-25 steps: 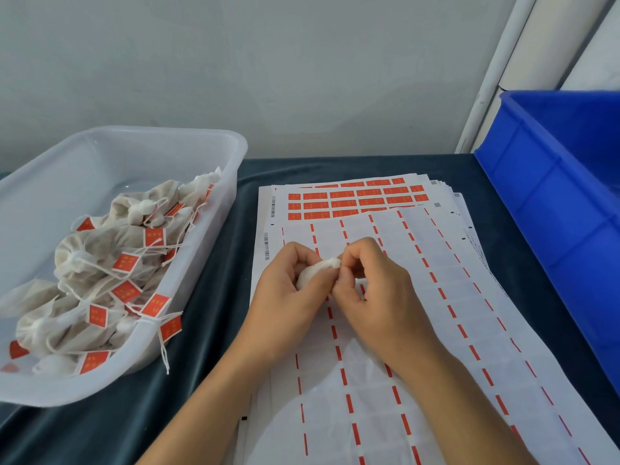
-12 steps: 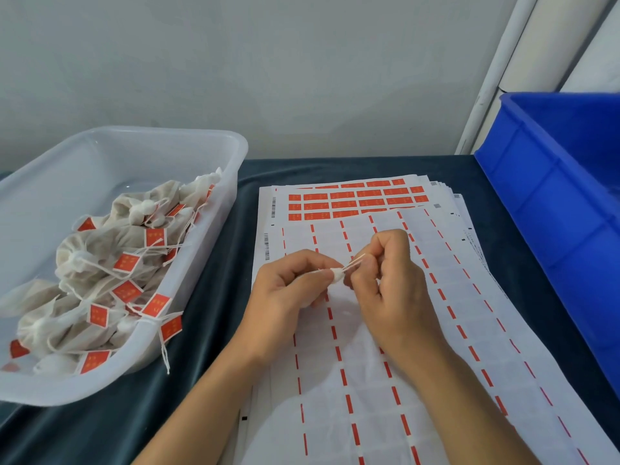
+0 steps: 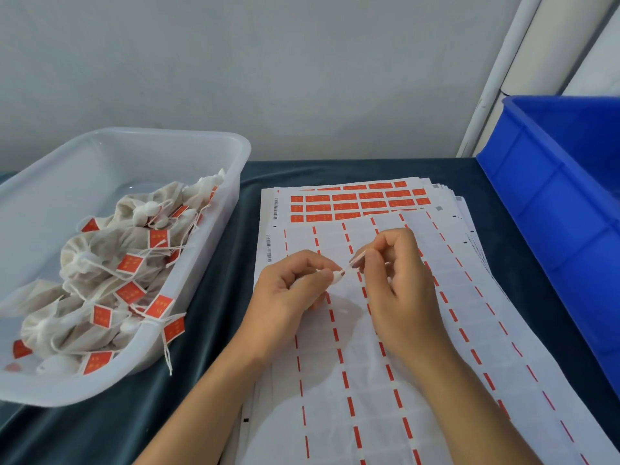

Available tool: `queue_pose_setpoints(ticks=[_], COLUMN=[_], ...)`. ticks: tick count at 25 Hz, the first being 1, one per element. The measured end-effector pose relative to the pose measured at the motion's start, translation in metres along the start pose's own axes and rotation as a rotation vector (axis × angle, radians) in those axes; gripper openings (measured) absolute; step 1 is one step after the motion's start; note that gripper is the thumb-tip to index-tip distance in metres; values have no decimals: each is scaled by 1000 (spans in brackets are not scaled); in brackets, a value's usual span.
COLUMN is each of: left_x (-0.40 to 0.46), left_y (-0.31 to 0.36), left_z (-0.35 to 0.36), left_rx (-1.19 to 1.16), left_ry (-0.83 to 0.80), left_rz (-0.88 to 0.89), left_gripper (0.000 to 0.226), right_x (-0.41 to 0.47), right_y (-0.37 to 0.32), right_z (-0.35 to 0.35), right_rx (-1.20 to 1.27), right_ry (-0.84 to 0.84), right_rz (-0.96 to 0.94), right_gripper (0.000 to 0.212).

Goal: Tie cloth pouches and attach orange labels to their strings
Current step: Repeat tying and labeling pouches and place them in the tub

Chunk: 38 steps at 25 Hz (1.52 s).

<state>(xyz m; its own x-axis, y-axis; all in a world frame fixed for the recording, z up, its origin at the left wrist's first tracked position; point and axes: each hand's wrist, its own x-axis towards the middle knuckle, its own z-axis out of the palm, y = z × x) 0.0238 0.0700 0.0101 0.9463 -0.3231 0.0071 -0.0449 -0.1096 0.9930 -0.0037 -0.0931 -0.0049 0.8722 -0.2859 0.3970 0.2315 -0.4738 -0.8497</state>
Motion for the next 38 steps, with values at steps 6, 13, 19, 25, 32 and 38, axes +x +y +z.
queue_pose_setpoints(ticks=[6,13,19,25,32,38], left_x=[0,1,-1,-1,-2,0], left_y=[2,0,1,0,3,3], left_z=[0,0,1,1,1,0], left_rx=[-97,-54,62,120,110,94], left_ry=[35,6,-27,-32,-83,-102], left_rz=[-13,-10,0,42,42,23], left_gripper=[19,18,16,18,15,21], right_x=[3,2,5,9,13,14], right_y=[-3,-7,-10,-10,-7,-7], right_z=[-3,-3,-11,-17,-13,-19], right_rx=[193,120,400,796,1056,1111], right_ry=[-112,-79,-77,-259,-161,-157], right_rz=[190,169,295,357,476,489], right_gripper=[24,23,25,31,30,37])
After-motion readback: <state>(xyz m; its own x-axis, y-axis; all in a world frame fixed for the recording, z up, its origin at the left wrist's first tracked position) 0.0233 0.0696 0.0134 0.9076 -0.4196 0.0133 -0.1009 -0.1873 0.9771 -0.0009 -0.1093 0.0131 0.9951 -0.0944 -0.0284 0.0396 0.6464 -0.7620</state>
